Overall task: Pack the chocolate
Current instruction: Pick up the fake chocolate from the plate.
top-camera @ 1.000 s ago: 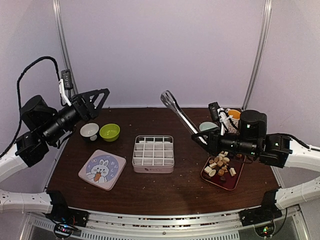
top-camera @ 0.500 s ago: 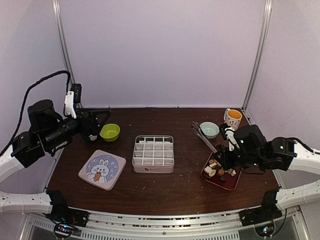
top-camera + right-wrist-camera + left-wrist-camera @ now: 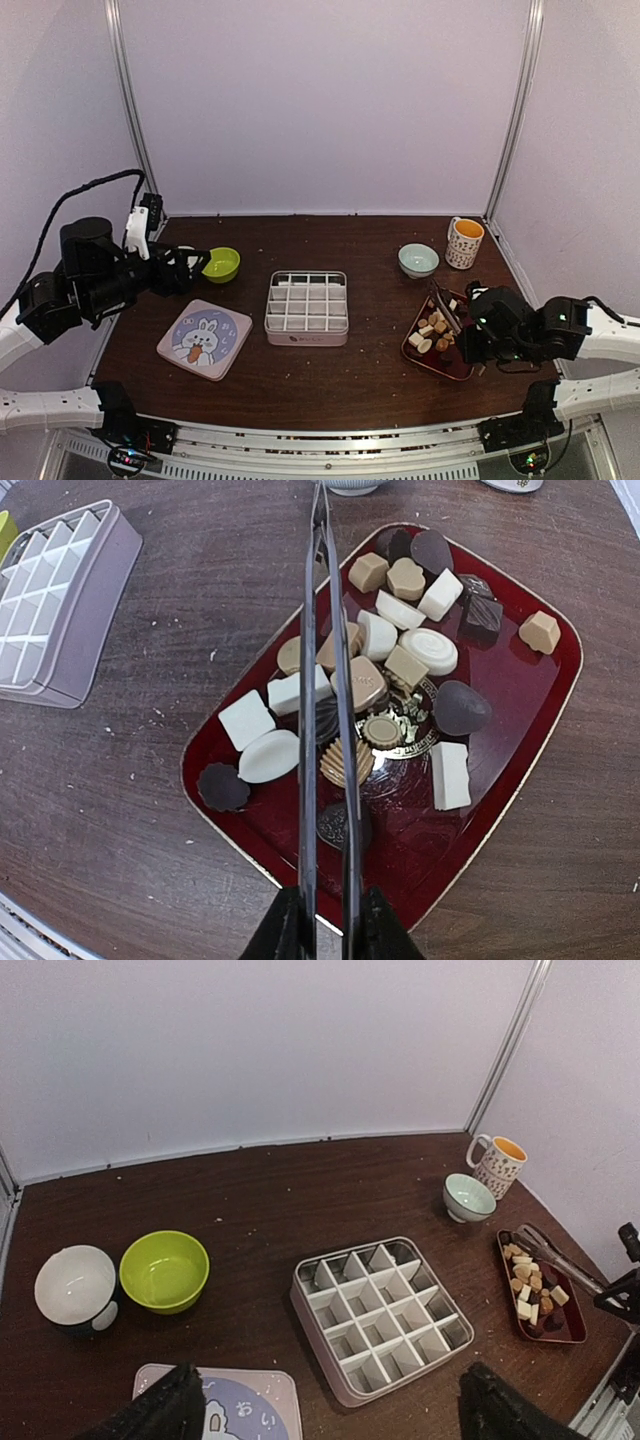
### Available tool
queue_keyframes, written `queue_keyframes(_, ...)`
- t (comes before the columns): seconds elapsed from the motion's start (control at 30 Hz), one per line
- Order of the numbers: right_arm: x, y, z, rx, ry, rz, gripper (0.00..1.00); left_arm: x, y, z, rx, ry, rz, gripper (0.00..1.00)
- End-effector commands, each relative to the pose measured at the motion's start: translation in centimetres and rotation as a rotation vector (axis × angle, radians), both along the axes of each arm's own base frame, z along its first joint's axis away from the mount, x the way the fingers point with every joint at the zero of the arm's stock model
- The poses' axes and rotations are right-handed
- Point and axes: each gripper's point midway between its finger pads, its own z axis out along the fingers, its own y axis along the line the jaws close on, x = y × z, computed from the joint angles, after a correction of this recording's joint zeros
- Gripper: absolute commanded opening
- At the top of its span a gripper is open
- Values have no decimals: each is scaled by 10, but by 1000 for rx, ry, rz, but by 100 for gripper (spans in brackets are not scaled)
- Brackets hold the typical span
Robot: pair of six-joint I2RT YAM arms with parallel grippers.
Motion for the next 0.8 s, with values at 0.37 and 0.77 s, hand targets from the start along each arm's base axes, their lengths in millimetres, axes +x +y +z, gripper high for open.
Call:
queue_keyframes(0.37,6,0,-1,2,-12,-40,27,-2,33,-36,100,70,130,93)
queue_keyframes(0.77,14,8,12,30,-62,-24,28,1,67,-81,230,-19,252,98)
